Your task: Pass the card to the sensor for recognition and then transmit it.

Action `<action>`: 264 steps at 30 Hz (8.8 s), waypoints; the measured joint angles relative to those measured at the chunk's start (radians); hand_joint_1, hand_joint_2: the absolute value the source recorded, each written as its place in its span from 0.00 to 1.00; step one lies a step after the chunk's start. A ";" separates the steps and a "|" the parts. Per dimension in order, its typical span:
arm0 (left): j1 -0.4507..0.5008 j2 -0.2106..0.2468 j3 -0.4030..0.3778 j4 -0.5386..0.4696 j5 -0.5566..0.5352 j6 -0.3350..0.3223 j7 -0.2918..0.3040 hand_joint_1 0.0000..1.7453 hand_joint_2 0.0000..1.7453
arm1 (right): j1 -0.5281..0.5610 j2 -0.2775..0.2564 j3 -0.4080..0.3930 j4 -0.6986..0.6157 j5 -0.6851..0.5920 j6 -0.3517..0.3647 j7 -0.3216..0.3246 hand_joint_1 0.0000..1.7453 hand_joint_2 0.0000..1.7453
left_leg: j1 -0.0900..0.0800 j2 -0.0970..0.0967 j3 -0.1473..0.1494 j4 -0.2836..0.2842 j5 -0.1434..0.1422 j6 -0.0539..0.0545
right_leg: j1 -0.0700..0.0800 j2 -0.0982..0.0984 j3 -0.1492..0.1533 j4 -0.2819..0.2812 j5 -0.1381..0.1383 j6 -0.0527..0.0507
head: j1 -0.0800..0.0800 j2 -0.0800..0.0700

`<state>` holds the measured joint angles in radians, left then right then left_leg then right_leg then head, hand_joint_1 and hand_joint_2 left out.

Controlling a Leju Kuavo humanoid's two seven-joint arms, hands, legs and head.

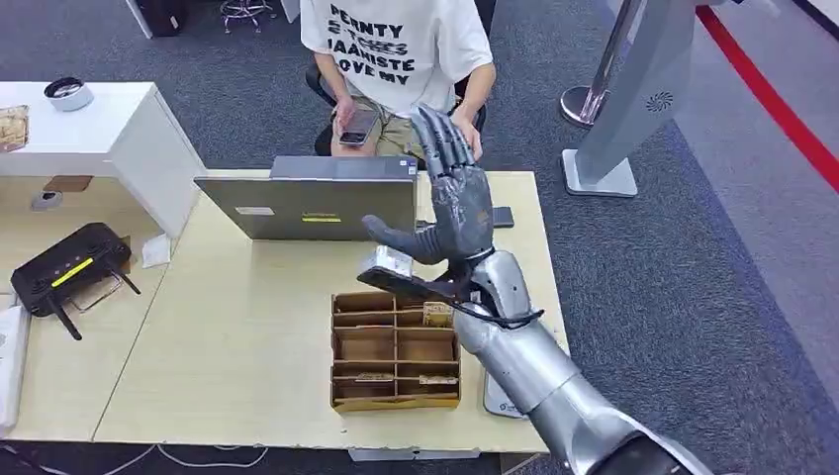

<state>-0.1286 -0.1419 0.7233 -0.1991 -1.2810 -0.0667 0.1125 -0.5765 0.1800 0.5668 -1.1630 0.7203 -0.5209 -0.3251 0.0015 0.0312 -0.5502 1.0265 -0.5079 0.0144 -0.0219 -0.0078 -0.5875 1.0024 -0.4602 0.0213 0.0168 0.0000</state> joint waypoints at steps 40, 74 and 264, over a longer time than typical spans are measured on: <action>0.039 0.024 0.022 0.000 0.042 0.029 -0.052 0.00 0.00 | 0.462 -0.254 0.076 -0.474 -1.371 1.416 -0.016 0.00 0.00 | 0.000 0.000 -0.001 0.000 -0.001 0.000 | 0.000 0.000 -0.001 0.000 0.000 0.000 | 0.000 0.000; 0.056 0.030 0.048 0.000 0.059 0.037 -0.073 0.00 0.00 | 0.477 -0.258 0.074 -0.464 -1.218 1.283 -0.028 0.00 1.00 | 0.000 0.000 -0.001 0.000 -0.001 0.000 | 0.000 0.000 -0.001 0.000 0.000 0.000 | -0.001 0.000; 0.071 0.015 0.176 0.000 0.051 0.058 -0.055 0.00 0.00 | 0.442 -0.345 0.209 -0.251 0.130 0.233 0.116 0.65 1.00 | 0.000 0.000 -0.001 0.000 -0.001 0.000 | 0.000 0.000 -0.001 -0.001 0.000 0.000 | -0.001 0.000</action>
<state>-0.0575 -0.1274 0.8991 -0.1991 -1.2303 -0.0088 0.0576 -0.1348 -0.1652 0.7755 -1.4137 0.8503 -0.2880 -0.2094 0.0013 0.0311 -0.5516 1.0264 -0.5090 0.0144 -0.0220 -0.0080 -0.5884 1.0018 -0.4606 0.0215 0.0160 0.0000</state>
